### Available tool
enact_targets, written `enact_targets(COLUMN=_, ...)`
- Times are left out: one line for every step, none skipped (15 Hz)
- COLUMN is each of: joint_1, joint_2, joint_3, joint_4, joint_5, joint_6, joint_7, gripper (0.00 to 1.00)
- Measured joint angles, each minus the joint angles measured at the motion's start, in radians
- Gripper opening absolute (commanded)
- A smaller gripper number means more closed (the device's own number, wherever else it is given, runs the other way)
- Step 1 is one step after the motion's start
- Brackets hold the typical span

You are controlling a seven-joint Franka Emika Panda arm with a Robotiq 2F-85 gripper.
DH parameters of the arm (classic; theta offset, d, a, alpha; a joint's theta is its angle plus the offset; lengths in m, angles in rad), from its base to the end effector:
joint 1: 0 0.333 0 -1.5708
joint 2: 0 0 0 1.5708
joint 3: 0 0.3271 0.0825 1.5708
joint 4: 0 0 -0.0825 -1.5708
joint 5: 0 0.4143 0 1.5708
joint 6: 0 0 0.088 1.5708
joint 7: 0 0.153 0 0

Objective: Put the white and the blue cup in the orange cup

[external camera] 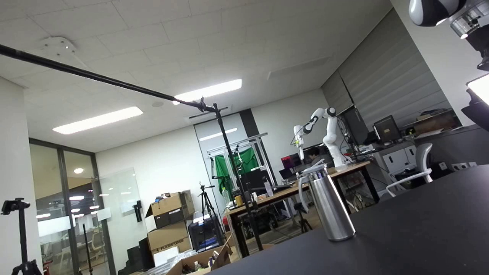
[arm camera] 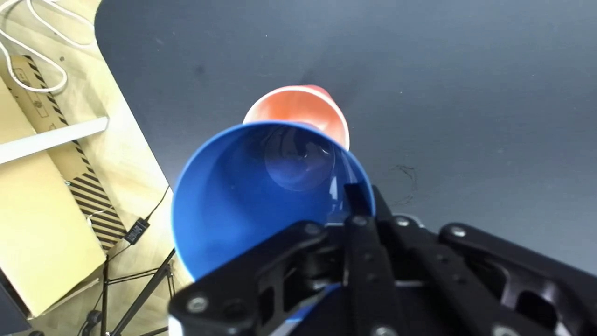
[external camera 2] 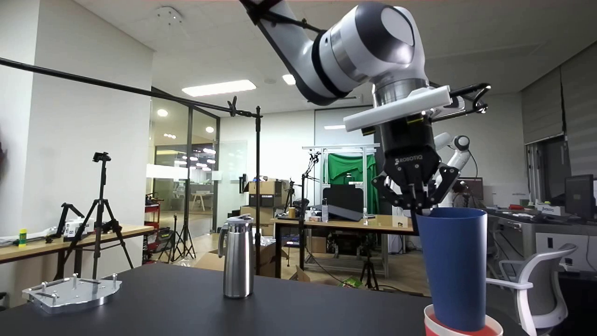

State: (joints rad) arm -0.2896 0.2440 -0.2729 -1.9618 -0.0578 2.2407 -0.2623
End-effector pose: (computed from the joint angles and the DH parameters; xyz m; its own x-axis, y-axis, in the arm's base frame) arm 0.5370 -0.3392 0.3072 0.9675 -0.2528 0.0100 -0.2521 -0.9604 0.1183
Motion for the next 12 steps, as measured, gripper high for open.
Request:
enact_targets(joint_1=0.0, joint_2=0.008, joint_3=0.0, joint_4=0.006, joint_5=0.0, joint_6=-0.003, joint_7=0.004, gripper=0.01)
enact_targets(joint_1=0.0, joint_2=0.016, joint_3=0.0, joint_4=0.012, joint_5=0.0, joint_6=-0.006, joint_7=0.006, gripper=0.01)
enact_targets(joint_1=0.0, joint_2=0.023, joint_3=0.0, joint_4=0.016, joint_5=0.0, joint_6=-0.009, joint_7=0.007, gripper=0.01)
enact_targets(joint_1=0.0, joint_2=0.032, joint_3=0.0, joint_4=0.021, joint_5=0.0, joint_6=-0.014, joint_7=0.008, gripper=0.01)
enact_targets(joint_1=0.0, joint_2=0.041, joint_3=0.0, joint_4=0.027, joint_5=0.0, joint_6=-0.019, joint_7=0.009, gripper=0.01)
enact_targets(joint_1=0.0, joint_2=0.051, joint_3=0.0, joint_4=0.031, joint_5=0.0, joint_6=-0.022, joint_7=0.009, gripper=0.01)
enact_targets(joint_1=-0.001, joint_2=0.062, joint_3=0.0, joint_4=0.036, joint_5=0.0, joint_6=-0.025, joint_7=0.01, gripper=0.01)
enact_targets(joint_1=-0.001, joint_2=0.072, joint_3=0.0, joint_4=0.039, joint_5=0.0, joint_6=-0.027, joint_7=0.011, gripper=0.01)
enact_targets(joint_1=-0.002, joint_2=0.084, joint_3=0.0, joint_4=0.042, joint_5=0.0, joint_6=-0.029, joint_7=0.011, gripper=0.01)
enact_targets(joint_1=-0.003, joint_2=0.095, joint_3=0.0, joint_4=0.046, joint_5=0.0, joint_6=-0.032, joint_7=0.011, gripper=0.01)
enact_targets(joint_1=-0.004, joint_2=0.107, joint_3=0.0, joint_4=0.049, joint_5=0.0, joint_6=-0.033, joint_7=0.012, gripper=0.01)
enact_targets(joint_1=-0.007, joint_2=0.119, joint_3=0.001, joint_4=0.053, joint_5=0.001, joint_6=-0.033, joint_7=0.012, gripper=0.01)
